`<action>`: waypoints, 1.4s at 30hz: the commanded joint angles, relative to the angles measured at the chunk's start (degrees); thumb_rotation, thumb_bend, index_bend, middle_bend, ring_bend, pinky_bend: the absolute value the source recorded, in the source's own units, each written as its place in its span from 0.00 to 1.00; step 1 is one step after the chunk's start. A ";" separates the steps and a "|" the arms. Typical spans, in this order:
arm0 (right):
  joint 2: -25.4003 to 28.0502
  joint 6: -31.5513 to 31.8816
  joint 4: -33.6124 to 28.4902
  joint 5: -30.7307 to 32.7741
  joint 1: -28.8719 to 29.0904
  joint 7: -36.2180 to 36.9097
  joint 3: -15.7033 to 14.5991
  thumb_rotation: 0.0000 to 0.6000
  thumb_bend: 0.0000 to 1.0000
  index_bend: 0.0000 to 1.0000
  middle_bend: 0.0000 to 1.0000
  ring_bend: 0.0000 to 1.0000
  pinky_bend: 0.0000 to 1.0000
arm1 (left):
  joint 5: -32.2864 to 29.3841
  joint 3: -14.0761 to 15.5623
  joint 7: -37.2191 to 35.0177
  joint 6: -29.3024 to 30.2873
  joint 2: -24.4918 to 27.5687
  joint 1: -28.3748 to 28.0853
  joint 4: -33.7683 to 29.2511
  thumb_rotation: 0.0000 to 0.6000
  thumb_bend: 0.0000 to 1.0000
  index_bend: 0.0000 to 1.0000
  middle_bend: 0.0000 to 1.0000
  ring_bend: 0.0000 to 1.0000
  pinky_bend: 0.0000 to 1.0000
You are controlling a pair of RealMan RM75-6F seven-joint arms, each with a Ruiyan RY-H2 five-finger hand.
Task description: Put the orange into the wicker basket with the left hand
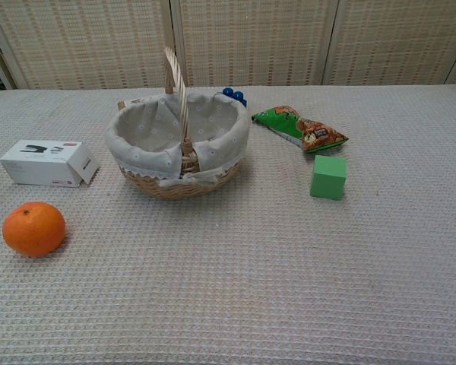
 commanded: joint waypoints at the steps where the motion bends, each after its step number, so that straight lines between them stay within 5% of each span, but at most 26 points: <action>1: 0.38 -0.53 -0.28 -0.11 0.07 0.05 -0.28 1.00 0.25 0.00 0.00 0.00 0.14 | 0.52 -0.10 1.43 0.21 -0.32 0.33 -0.13 1.00 0.35 0.00 0.00 0.00 0.16; 11: -0.05 -2.20 -1.34 0.42 0.42 -2.61 -0.51 1.00 0.25 0.00 0.00 0.00 0.14 | 1.24 -0.47 1.80 -2.76 -1.54 -0.89 -0.02 1.00 0.34 0.00 0.00 0.00 0.16; 27: 0.72 -5.31 -1.45 0.25 1.96 -2.31 -0.65 1.00 0.25 0.00 0.00 0.00 0.14 | -2.65 -2.17 7.89 -16.29 -10.56 -8.25 5.05 1.00 0.35 0.00 0.00 0.00 0.16; 42: 0.86 -4.19 -1.46 -0.56 1.30 -1.94 -1.12 1.00 0.25 0.00 0.00 0.00 0.14 | -5.03 -3.21 8.14 -18.84 -15.36 -10.65 9.92 1.00 0.34 0.00 0.00 0.03 0.16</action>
